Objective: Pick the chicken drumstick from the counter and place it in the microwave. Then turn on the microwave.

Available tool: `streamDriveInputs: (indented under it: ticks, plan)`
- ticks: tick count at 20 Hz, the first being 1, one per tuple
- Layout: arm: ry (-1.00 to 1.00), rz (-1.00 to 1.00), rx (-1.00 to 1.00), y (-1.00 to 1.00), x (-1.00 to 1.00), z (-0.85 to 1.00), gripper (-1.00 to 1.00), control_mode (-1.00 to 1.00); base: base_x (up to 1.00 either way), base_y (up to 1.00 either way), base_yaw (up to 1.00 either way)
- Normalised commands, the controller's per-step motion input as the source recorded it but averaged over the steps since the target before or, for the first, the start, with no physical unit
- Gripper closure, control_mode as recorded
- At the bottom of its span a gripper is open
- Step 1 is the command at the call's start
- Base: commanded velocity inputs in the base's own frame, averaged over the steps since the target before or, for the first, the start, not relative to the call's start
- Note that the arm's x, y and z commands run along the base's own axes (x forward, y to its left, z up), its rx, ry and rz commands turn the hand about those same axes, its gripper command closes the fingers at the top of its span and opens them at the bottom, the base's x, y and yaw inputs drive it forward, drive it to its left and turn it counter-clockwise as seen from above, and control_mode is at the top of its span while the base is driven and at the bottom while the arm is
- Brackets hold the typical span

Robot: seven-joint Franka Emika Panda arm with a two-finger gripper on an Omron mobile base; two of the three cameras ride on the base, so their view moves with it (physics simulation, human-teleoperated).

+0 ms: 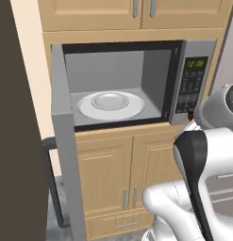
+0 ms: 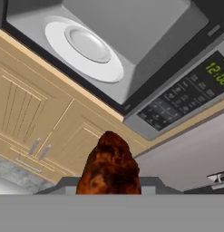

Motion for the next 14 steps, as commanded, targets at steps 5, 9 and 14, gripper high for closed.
streamDriveInputs:
  ticks: [5, 9, 14]
  plan:
    - [0.0, 0.0, 0.0, 0.0, 0.0, 0.0, 1.0, 1.0, 0.25, 0.03, 0.19]
    - [0.0, 0.0, 0.0, 0.0, 0.0, 0.0, 1.0, 1.0, 0.18, 0.05, 0.25]
    - [0.0, 0.0, 0.0, 0.0, 0.0, 0.0, 1.0, 1.0, 0.2, 0.02, 0.24]
